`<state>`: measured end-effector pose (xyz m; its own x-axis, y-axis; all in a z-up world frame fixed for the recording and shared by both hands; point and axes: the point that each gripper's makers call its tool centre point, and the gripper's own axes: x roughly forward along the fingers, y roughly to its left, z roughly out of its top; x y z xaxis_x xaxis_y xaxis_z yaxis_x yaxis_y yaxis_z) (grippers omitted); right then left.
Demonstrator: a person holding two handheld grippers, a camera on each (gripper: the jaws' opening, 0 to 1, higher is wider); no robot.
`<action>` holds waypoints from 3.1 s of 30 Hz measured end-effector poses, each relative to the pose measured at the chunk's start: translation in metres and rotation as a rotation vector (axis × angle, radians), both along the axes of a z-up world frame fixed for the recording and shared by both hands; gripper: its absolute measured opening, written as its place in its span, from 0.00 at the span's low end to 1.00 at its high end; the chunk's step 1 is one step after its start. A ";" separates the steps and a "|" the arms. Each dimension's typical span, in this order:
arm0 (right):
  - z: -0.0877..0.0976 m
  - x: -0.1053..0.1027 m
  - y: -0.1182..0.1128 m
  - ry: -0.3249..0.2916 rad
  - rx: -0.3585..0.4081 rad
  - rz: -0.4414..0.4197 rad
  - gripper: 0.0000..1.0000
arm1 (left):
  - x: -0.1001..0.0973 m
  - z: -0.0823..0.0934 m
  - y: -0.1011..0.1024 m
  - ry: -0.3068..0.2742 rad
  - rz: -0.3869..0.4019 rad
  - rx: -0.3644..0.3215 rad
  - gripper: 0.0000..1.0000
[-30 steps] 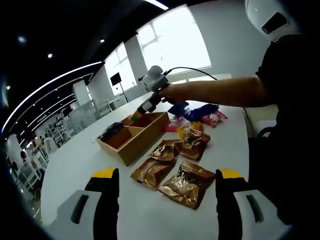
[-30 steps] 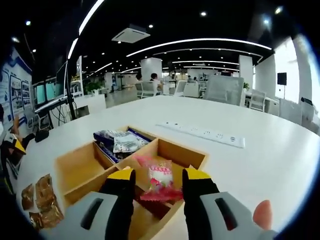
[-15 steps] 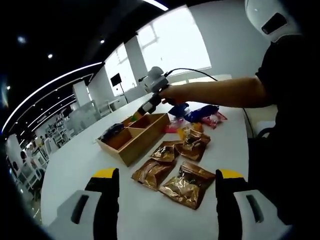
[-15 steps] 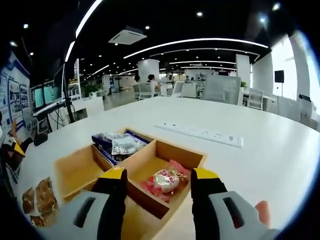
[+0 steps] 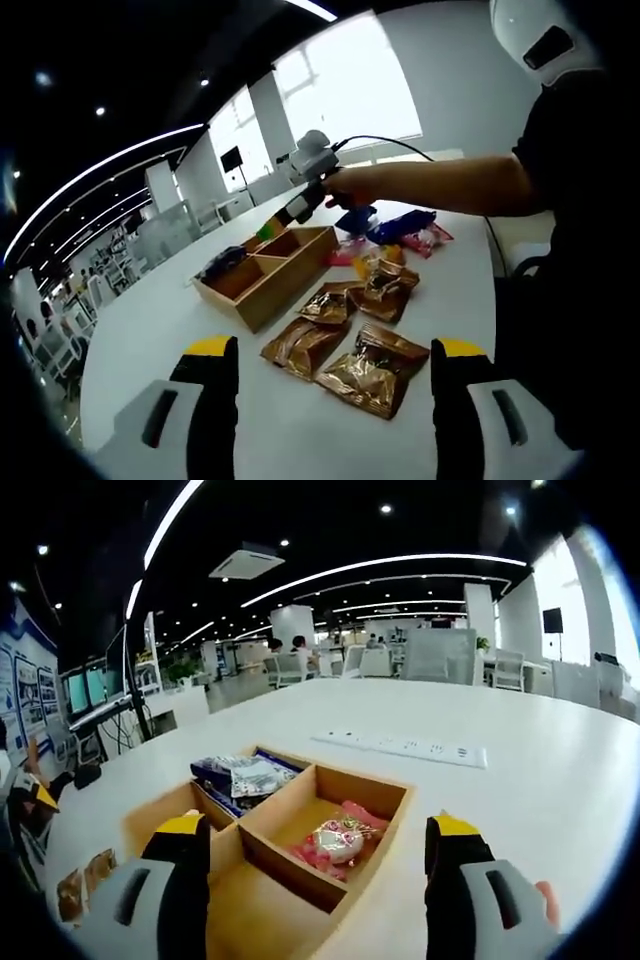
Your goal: Pick up the scattered marshmallows, QQ candies, Oreo cookies, and mixed nuts on the table and sort them into separate containers
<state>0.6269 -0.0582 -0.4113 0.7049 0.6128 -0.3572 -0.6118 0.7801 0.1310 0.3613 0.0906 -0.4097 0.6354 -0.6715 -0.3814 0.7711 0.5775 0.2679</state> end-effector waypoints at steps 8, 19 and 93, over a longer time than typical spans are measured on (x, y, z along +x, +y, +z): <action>0.005 -0.006 -0.001 -0.002 0.005 0.011 0.90 | 0.000 0.000 -0.001 0.000 0.004 0.004 0.83; 0.002 -0.027 -0.004 0.054 0.024 0.019 0.90 | -0.001 0.002 -0.003 -0.003 0.002 0.000 0.83; 0.062 -0.209 -0.053 -0.103 0.094 0.023 0.88 | 0.022 0.016 0.016 -0.009 0.116 -0.102 0.97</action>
